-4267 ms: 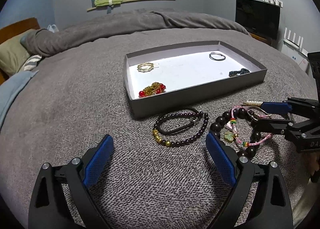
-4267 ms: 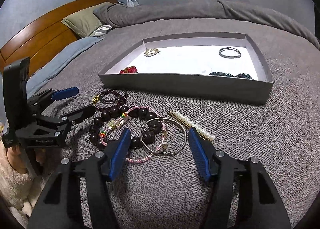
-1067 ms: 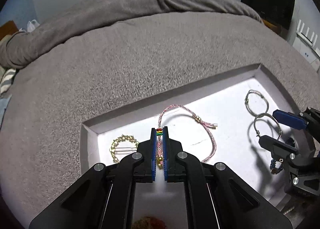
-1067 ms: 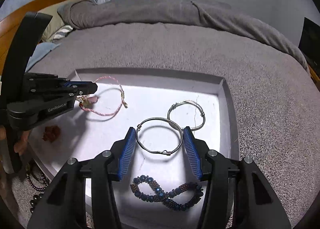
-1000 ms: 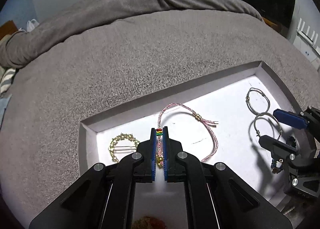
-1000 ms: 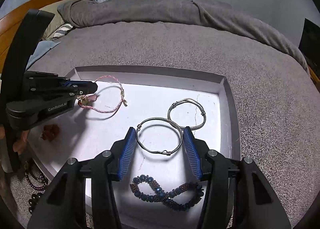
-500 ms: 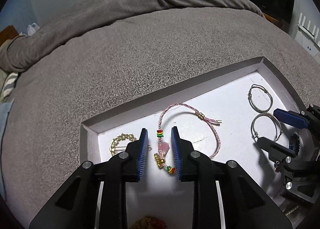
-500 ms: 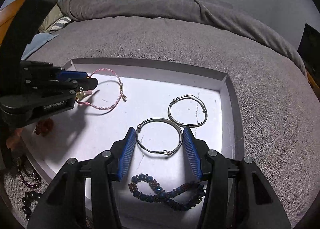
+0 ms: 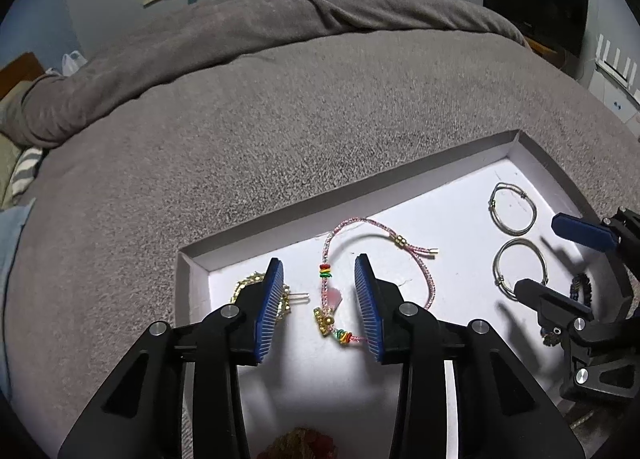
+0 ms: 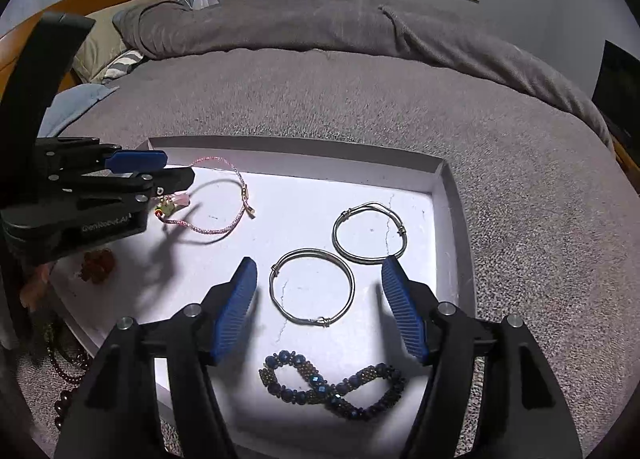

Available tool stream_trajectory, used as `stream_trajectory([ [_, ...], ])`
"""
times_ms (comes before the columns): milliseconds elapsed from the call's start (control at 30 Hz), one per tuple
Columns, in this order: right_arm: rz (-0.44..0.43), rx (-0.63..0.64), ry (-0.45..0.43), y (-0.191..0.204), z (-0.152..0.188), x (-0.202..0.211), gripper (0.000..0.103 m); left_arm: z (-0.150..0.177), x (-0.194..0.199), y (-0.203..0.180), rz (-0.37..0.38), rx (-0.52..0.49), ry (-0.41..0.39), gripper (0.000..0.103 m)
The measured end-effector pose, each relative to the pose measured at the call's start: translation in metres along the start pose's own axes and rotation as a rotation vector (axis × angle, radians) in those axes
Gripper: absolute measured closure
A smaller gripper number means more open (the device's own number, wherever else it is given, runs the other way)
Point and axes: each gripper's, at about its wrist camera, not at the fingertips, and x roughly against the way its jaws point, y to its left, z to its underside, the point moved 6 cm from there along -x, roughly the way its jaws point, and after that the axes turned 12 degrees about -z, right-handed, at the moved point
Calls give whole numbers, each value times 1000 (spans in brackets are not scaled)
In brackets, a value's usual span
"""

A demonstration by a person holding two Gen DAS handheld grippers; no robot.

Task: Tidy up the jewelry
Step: 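Carry the pink cord bracelet into the tray with the left tool while the right carries the bangle in, then open both tools and lift them back toward the bead bracelets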

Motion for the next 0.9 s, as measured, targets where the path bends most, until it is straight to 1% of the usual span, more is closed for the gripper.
stream_trajectory([
  [100,1,-6,-15,-1,0,6,38,0,9,5,-7,16,-19,55],
  [133,4,-8,-23,-2,0,10,37,0,14,7,-10,21,-26,51],
  [167,6,-13,-35,-3,1,15,34,1,16,8,-11,26,-30,47],
  [233,3,-15,-53,-2,1,22,29,3,25,11,-8,40,-39,43],
  [300,6,-14,-78,-1,1,32,26,8,34,14,-14,53,-50,37],
  [367,10,-16,-102,0,0,40,23,14,46,18,-27,71,-76,29],
  [433,8,-24,-122,0,0,47,22,22,61,22,-26,99,-107,25],
  [500,8,-31,-142,2,2,56,21,30,72,25,-11,122,-117,25],
  [600,7,-26,-179,7,3,68,11,43,88,30,1,158,-131,23],
  [667,7,-12,-203,12,5,78,5,51,100,32,6,168,-148,19],
  [800,16,12,-225,19,12,93,5,69,130,36,-8,168,-199,15],
  [900,20,21,-243,23,24,103,5,82,146,37,6,177,-219,11],
])
